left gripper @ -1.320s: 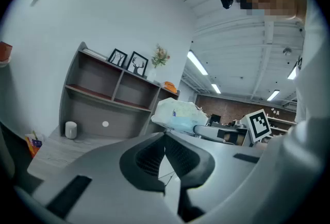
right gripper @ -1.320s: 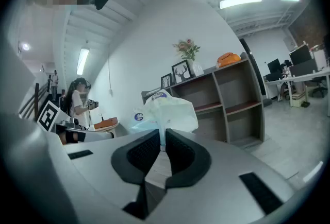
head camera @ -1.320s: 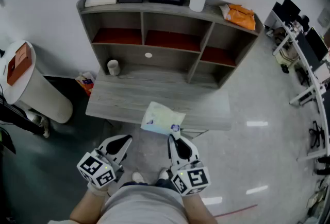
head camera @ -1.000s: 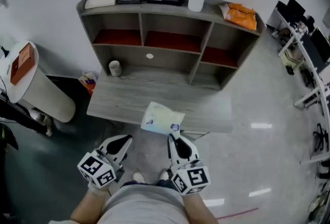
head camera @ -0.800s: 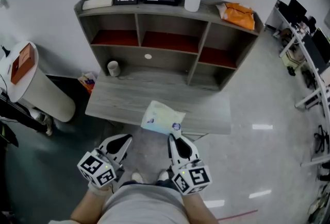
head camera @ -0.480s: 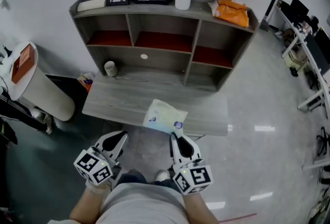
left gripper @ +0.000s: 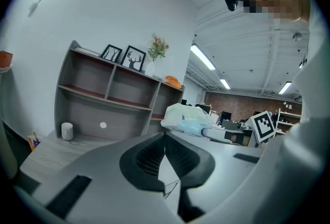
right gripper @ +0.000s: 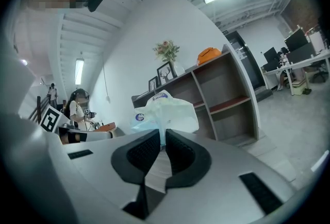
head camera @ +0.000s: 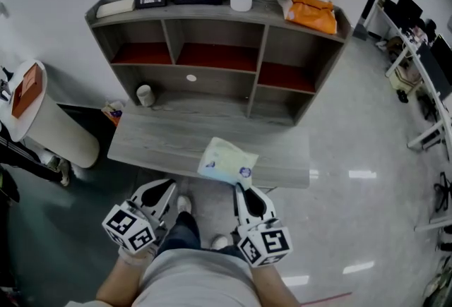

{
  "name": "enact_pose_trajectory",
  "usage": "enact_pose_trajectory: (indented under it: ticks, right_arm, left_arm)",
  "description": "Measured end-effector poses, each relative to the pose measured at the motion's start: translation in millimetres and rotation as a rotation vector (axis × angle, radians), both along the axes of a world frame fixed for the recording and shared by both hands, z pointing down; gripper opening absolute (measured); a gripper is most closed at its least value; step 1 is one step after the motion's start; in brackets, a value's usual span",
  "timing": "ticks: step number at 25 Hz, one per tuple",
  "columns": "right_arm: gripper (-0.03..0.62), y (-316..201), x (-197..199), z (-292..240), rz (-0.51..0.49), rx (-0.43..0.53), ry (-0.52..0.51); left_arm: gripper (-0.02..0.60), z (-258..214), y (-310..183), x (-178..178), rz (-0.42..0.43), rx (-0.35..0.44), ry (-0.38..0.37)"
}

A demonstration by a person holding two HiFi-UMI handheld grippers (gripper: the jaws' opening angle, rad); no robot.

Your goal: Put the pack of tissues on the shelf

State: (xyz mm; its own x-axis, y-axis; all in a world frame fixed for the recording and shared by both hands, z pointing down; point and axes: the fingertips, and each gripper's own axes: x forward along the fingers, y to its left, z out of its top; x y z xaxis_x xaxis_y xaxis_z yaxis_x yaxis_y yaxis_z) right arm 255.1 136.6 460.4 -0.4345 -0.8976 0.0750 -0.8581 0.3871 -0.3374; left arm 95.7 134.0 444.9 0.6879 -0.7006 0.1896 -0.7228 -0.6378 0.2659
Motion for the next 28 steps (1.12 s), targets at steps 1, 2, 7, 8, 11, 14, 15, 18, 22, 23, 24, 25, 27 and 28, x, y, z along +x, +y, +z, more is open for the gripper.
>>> enact_pose_trajectory:
  ticks: [1, 2, 7, 8, 11, 14, 15, 18, 22, 23, 24, 25, 27, 28]
  right_arm:
    - [0.043, -4, 0, 2, 0.002, -0.004, 0.001]
    - [0.043, -8, 0, 3, 0.005, -0.01, 0.002]
    - [0.043, -31, -10, 9, 0.016, -0.037, 0.025]
    - [0.043, -37, -13, 10, 0.018, -0.044, 0.034]
    - [0.043, -59, -23, 12, 0.028, -0.061, 0.056]
    - [0.043, -85, -34, 12, 0.041, -0.075, 0.065]
    - [0.043, -94, -39, 11, 0.045, -0.077, 0.066]
    - [0.043, -124, -57, 5, 0.051, -0.07, 0.073]
    - [0.043, -166, -88, -12, 0.051, -0.039, 0.088]
    - [0.043, -177, -96, -15, 0.05, -0.033, 0.089]
    - [0.043, -187, -105, -19, 0.049, -0.027, 0.089]
    - [0.043, -196, -114, -22, 0.047, -0.023, 0.088]
    - [0.043, -215, -133, -27, 0.041, -0.015, 0.086]
    - [0.043, -223, -143, -29, 0.037, -0.011, 0.088]
  left_arm:
    - [0.017, 1, -5, -1, 0.003, -0.001, 0.003]
    - [0.017, 2, -10, -2, 0.005, -0.003, 0.007]
    - [0.017, 9, -41, -13, 0.02, -0.019, 0.033]
    - [0.017, 10, -49, -16, 0.023, -0.023, 0.036]
    - [0.017, 13, -75, -27, 0.031, -0.033, 0.047]
    - [0.017, 15, -103, -41, 0.039, -0.043, 0.056]
    - [0.017, 15, -112, -47, 0.043, -0.043, 0.057]
    - [0.017, 12, -138, -65, 0.056, -0.036, 0.06]
    - [0.017, 5, -169, -94, 0.065, -0.033, 0.068]
    - [0.017, 3, -177, -102, 0.064, -0.033, 0.069]
    - [0.017, 1, -185, -111, 0.062, -0.03, 0.071]
    - [0.017, -1, -192, -119, 0.059, -0.026, 0.073]
    - [0.017, -3, -208, -137, 0.052, -0.019, 0.078]
    - [0.017, -4, -215, -146, 0.049, -0.017, 0.08]
